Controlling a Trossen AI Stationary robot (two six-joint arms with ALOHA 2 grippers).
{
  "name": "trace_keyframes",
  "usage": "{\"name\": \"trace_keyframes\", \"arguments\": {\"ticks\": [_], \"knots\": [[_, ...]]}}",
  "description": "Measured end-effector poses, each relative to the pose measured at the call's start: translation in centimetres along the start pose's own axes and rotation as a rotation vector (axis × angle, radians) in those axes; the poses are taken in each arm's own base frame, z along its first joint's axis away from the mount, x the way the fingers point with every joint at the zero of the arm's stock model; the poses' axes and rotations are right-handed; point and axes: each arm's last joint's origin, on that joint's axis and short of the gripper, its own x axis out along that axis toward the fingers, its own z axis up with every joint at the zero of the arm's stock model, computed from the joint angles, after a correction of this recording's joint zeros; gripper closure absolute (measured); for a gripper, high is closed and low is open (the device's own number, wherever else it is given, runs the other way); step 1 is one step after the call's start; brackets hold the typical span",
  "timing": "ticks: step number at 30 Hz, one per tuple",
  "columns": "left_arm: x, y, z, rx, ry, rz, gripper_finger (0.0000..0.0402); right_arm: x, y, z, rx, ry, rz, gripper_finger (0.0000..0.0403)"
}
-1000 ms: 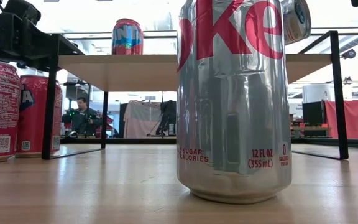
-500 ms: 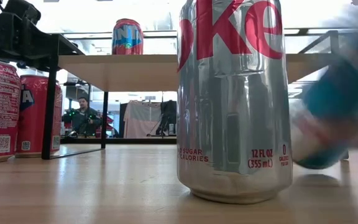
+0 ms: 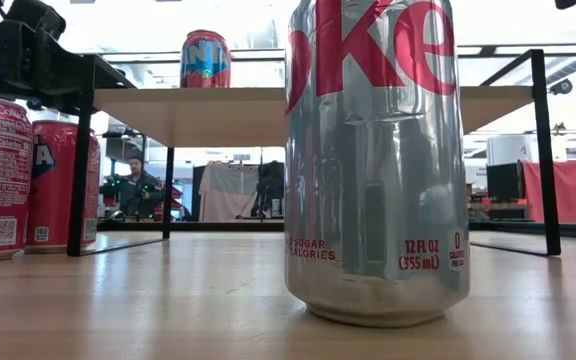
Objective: Place canned beverage on shelf
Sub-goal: Put the right silver red soda can on the shelf
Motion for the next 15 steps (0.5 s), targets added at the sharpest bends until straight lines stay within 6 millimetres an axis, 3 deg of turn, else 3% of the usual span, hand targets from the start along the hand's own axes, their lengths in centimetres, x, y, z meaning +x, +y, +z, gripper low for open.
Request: {"name": "trace_keyframes", "arguments": {"ticks": [15], "knots": [[0.0,0.0,0.0,0.0,0.0,0.0,0.0002,0.9,1.4,-1.4,-0.012,0.142,0.012,0.0051]]}}
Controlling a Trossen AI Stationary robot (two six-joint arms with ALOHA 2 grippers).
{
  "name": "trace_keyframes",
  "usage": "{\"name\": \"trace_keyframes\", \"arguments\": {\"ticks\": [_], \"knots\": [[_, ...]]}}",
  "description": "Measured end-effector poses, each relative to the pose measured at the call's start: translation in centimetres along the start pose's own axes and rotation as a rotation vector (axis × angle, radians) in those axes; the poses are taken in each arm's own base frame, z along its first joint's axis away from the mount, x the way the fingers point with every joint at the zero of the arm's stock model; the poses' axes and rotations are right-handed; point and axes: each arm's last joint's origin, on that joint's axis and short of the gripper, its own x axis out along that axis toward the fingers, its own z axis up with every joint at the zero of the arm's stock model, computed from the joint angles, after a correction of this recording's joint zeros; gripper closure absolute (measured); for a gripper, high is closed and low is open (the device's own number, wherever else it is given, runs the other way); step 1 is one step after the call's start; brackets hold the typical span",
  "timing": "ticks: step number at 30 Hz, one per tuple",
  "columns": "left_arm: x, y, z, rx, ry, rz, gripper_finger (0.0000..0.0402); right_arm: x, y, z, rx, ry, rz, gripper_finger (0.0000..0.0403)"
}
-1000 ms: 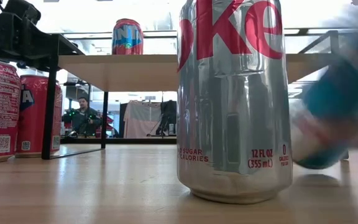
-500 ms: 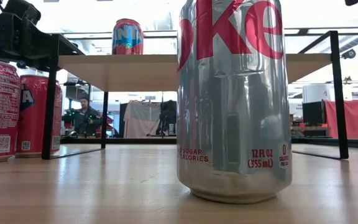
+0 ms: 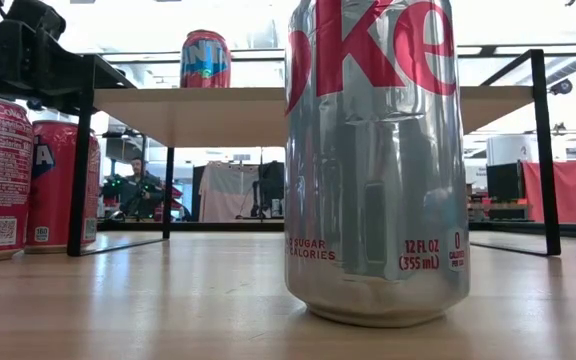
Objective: Place canned beverage on shelf
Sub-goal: Put the right silver red soda can on the shelf
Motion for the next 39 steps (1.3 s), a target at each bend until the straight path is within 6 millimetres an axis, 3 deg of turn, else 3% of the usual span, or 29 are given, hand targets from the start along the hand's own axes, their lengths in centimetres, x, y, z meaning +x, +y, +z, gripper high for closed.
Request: {"name": "trace_keyframes", "arguments": {"ticks": [17,39], "knots": [[0.0,0.0,0.0,0.001,0.001,0.0,0.0002,3.5,2.4,-2.3,-0.117,0.168,-0.047,0.0044],[0.0,0.0,0.0,0.0,0.0,0.0,0.0002,5.5,2.1,-6.0,-0.146,0.2,-0.034,0.0044]]}}
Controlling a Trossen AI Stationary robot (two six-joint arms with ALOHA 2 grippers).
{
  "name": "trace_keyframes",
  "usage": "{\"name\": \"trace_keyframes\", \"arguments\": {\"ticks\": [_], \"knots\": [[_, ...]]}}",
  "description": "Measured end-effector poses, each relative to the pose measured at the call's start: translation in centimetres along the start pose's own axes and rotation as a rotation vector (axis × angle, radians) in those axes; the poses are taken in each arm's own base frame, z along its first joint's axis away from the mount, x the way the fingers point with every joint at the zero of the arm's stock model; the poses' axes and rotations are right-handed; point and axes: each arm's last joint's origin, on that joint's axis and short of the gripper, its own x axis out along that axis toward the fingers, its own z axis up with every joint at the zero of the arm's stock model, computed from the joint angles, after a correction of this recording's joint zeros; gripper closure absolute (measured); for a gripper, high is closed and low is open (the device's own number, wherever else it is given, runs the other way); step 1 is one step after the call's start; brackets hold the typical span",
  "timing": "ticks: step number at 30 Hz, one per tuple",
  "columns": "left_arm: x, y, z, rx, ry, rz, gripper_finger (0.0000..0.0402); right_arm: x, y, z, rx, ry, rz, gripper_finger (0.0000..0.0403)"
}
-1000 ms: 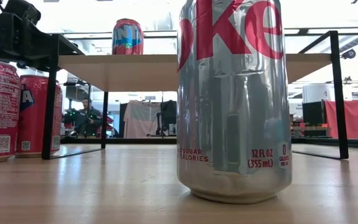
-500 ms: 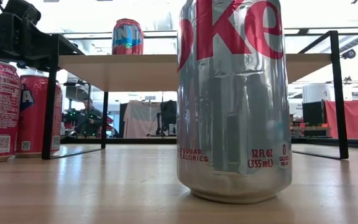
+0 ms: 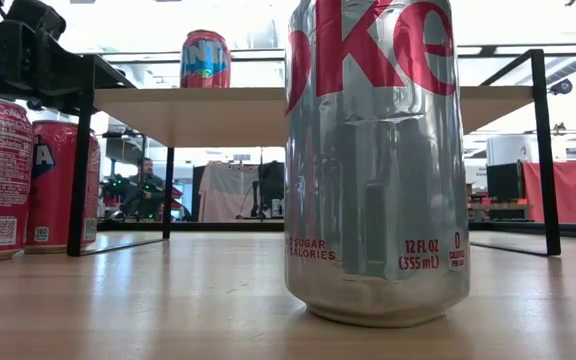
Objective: Place canned beverage on shelf
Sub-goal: Put the right silver red soda can on the shelf
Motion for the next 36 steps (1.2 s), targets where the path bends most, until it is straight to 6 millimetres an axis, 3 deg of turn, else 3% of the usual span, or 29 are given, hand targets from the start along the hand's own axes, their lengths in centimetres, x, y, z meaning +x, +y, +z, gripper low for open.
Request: {"name": "trace_keyframes", "arguments": {"ticks": [22,30,36], "knots": [[0.0,0.0,0.0,0.0,0.0,0.0,0.0002,2.7,1.0,-2.1,0.122,0.048,0.038,0.0044],[0.0,0.0,0.0,0.0,0.0,0.0,0.0002,2.9,0.9,-2.3,0.187,0.048,0.033,0.0044],[0.0,0.0,0.0,0.001,0.001,0.0,0.0002,4.2,1.3,-2.4,0.192,0.043,0.02,0.0044]]}}
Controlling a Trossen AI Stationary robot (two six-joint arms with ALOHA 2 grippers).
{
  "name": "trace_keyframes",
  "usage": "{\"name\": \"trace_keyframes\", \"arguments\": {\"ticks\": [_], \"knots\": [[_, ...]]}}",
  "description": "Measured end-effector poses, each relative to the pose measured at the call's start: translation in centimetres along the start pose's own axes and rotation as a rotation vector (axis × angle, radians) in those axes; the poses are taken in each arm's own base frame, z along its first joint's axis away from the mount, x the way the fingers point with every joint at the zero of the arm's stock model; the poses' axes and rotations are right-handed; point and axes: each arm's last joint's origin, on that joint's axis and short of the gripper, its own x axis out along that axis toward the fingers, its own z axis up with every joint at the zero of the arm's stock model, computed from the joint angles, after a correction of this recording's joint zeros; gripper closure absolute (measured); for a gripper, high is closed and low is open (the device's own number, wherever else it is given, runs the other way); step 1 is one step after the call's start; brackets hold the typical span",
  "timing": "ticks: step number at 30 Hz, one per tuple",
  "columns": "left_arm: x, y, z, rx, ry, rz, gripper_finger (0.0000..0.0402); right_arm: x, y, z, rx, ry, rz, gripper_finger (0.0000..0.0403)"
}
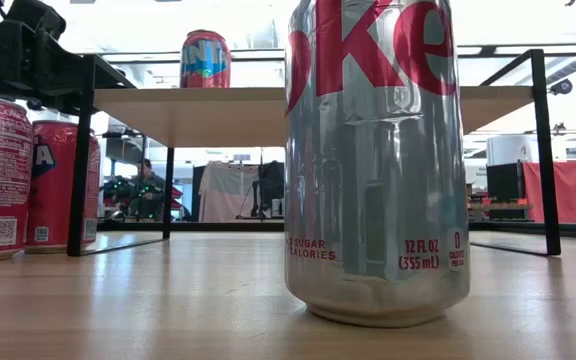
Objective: Place canned beverage on shelf
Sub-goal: Put the right silver red soda can on the shelf
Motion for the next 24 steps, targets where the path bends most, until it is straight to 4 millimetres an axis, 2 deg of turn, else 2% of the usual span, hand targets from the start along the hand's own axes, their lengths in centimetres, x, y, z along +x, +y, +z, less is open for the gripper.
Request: {"name": "trace_keyframes", "arguments": {"ticks": [13,24], "knots": [[0.0,0.0,0.0,0.0,0.0,0.0,0.0002,1.1,0.4,0.1,0.023,-0.013,-0.02,0.0044],[0.0,0.0,0.0,0.0,0.0,0.0,0.0002,0.8,0.8,0.7,0.048,-0.013,-0.01,0.0044]]}}
